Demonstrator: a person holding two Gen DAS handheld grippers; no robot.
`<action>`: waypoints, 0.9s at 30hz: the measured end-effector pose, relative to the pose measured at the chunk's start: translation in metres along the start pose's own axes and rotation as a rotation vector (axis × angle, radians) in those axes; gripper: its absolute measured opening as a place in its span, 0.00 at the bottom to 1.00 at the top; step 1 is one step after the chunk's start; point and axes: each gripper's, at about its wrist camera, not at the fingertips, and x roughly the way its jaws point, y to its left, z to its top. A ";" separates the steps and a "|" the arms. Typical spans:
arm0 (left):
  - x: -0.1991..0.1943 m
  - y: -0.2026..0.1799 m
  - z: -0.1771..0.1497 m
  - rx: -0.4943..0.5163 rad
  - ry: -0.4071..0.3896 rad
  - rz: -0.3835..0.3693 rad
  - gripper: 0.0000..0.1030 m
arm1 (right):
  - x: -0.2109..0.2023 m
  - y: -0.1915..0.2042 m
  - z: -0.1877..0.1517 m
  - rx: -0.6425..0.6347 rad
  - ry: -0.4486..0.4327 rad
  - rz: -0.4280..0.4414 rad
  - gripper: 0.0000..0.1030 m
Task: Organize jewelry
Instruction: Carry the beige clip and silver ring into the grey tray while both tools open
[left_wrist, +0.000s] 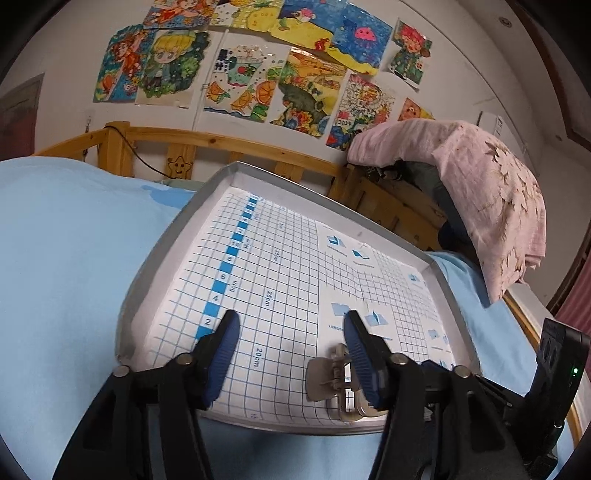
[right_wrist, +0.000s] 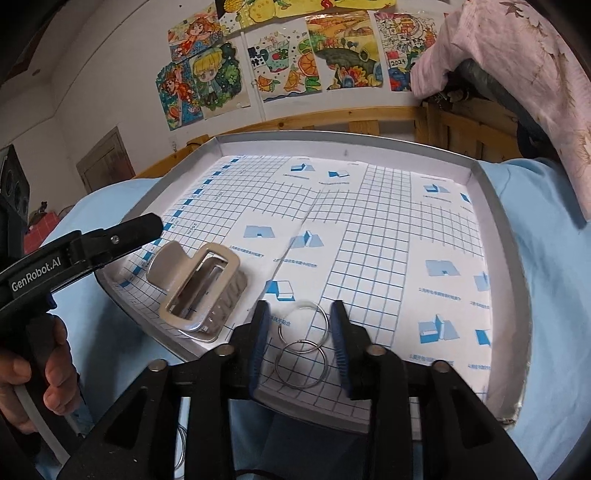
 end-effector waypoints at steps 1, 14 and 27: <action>-0.004 0.000 0.000 -0.002 -0.007 0.003 0.63 | -0.002 -0.001 0.000 0.003 -0.006 -0.004 0.43; -0.100 -0.009 -0.016 0.046 -0.187 0.057 1.00 | -0.119 0.010 -0.013 0.008 -0.278 -0.043 0.79; -0.221 -0.027 -0.059 0.119 -0.344 0.066 1.00 | -0.233 0.033 -0.046 -0.033 -0.473 -0.110 0.99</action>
